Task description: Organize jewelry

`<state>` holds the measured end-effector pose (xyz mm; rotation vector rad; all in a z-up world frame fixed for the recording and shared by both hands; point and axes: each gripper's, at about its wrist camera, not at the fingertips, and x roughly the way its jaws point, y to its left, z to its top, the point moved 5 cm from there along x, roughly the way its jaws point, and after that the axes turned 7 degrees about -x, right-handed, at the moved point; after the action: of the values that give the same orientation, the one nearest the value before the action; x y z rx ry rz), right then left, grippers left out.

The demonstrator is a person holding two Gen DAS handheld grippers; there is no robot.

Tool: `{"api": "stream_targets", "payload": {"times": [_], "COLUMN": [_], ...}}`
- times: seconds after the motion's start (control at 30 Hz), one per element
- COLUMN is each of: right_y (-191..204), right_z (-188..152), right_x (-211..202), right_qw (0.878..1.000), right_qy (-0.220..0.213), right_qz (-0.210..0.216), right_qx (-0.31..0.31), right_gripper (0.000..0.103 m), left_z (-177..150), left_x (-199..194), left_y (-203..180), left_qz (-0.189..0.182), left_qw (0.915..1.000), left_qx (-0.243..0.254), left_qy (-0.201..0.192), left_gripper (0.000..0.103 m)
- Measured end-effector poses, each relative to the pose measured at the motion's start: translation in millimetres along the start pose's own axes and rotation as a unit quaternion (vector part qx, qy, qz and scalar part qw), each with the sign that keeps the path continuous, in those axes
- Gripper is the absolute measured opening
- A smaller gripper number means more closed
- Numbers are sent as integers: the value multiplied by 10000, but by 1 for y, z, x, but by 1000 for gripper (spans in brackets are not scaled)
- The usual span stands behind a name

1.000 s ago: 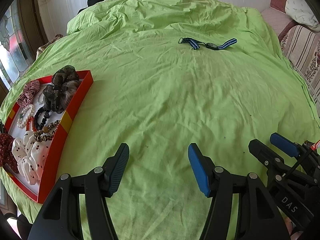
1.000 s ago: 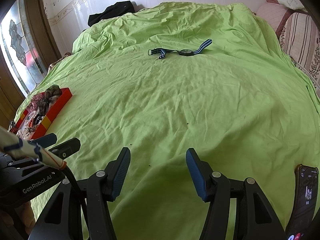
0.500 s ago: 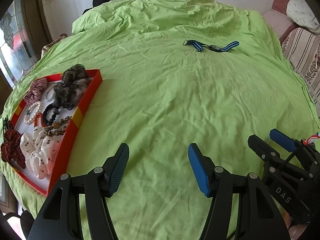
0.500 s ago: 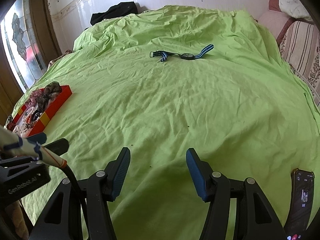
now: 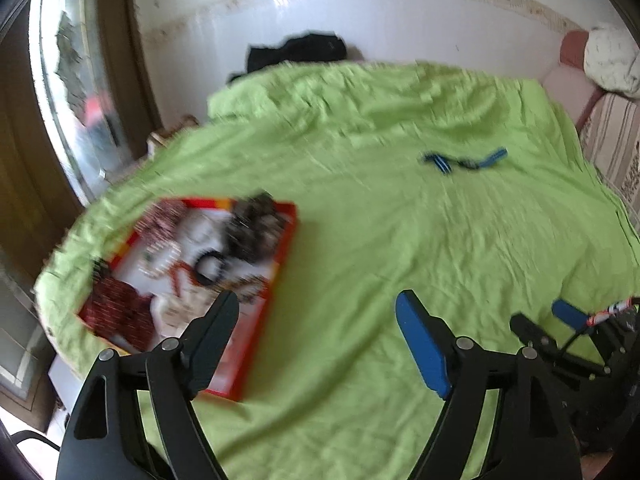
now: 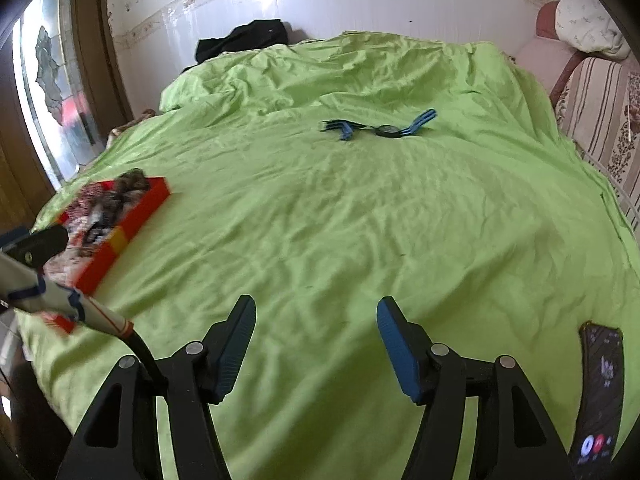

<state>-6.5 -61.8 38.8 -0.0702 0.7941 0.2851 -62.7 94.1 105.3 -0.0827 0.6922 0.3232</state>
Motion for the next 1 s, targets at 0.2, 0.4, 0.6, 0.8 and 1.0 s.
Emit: {"api": "stream_targets", "payload": {"times": [0.2, 0.4, 0.6, 0.8, 1.0], "right_y": [41, 77, 108, 134, 144], "right_z": [6, 11, 10, 10, 7], "right_x": [-30, -51, -60, -65, -65], "right_qw": [9994, 9984, 9967, 9942, 9931], "right_qy": [-117, -169, -162, -153, -122], "right_qz": [46, 94, 131, 166, 164], "right_qx": [-310, -529, -782, -1050, -1153], "right_gripper": [68, 70, 71, 72, 73], "left_z": [12, 13, 9, 4, -4], "left_x": [-32, -57, -70, -72, -65], "left_y": [40, 79, 105, 123, 132], "left_qz": [315, 501, 475, 476, 480], "left_qw": [9973, 9926, 9906, 9899, 9909], "left_qx": [-306, -602, -814, -949, -1039], "left_qy": [-594, -929, -994, -942, -711], "left_gripper": [93, 100, 100, 100, 101]}}
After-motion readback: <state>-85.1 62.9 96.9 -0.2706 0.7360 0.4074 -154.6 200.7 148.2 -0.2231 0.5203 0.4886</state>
